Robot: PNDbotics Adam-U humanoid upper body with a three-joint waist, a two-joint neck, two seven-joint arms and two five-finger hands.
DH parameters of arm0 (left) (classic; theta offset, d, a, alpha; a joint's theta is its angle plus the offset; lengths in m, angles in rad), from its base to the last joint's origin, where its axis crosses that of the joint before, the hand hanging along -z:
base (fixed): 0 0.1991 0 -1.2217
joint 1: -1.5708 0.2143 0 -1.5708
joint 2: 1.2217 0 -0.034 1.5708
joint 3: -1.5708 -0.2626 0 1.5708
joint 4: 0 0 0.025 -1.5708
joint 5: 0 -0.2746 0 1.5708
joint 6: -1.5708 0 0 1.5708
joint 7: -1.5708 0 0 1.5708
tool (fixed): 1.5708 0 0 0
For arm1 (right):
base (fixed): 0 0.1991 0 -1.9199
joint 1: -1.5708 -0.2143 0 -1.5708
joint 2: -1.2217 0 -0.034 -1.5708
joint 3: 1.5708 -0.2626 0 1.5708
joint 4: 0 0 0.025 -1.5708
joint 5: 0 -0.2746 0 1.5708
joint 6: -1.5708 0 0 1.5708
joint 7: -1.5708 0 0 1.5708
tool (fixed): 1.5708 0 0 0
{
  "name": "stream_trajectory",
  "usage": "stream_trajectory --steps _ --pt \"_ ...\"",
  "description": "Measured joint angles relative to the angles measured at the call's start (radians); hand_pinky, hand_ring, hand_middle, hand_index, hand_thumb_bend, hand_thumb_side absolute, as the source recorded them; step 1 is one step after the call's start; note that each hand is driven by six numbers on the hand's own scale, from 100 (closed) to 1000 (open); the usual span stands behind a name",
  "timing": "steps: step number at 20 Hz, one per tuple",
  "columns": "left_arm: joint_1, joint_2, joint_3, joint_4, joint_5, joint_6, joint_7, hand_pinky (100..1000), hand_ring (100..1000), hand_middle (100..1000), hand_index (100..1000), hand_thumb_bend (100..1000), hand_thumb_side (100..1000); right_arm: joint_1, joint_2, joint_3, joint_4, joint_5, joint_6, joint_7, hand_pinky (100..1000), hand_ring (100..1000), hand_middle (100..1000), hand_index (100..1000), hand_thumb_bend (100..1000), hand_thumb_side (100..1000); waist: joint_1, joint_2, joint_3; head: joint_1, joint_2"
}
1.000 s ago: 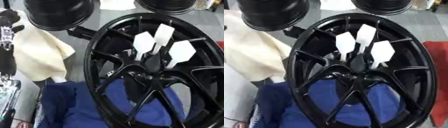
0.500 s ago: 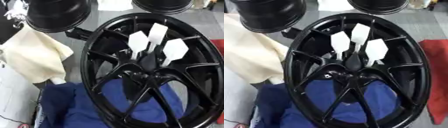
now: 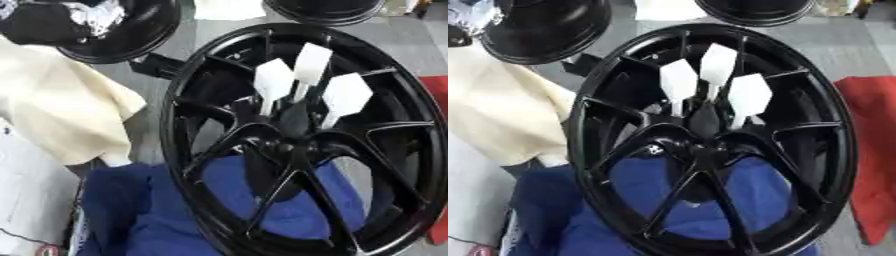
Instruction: Pull the pin out of the wheel hub.
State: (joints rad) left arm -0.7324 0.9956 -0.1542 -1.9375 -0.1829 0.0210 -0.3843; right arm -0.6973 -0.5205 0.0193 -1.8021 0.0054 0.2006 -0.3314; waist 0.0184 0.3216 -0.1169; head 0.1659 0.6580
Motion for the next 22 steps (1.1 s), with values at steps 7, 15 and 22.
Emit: stream_trajectory --steps 7,15,22 --pt "-0.161 -0.009 -0.102 0.131 -0.032 -0.090 -0.244 847 844 778 868 110 496 0.003 0.006 0.006 0.000 0.002 0.000 0.004 684 738 744 833 100 669 0.001 -0.005 -0.005 -0.001 0.000" --pt "-0.306 -0.099 -0.180 0.281 -0.051 -0.148 -0.447 865 865 794 871 163 378 0.002 0.010 0.012 0.001 0.002 0.002 0.007 684 737 743 832 100 669 0.001 -0.009 -0.020 -0.017 -0.005" --pt "-0.372 -0.173 -0.224 0.366 -0.050 -0.185 -0.517 877 882 805 862 219 167 -0.003 0.016 0.013 0.001 0.002 0.002 0.010 683 736 741 831 100 671 0.002 -0.008 -0.031 -0.013 -0.011"
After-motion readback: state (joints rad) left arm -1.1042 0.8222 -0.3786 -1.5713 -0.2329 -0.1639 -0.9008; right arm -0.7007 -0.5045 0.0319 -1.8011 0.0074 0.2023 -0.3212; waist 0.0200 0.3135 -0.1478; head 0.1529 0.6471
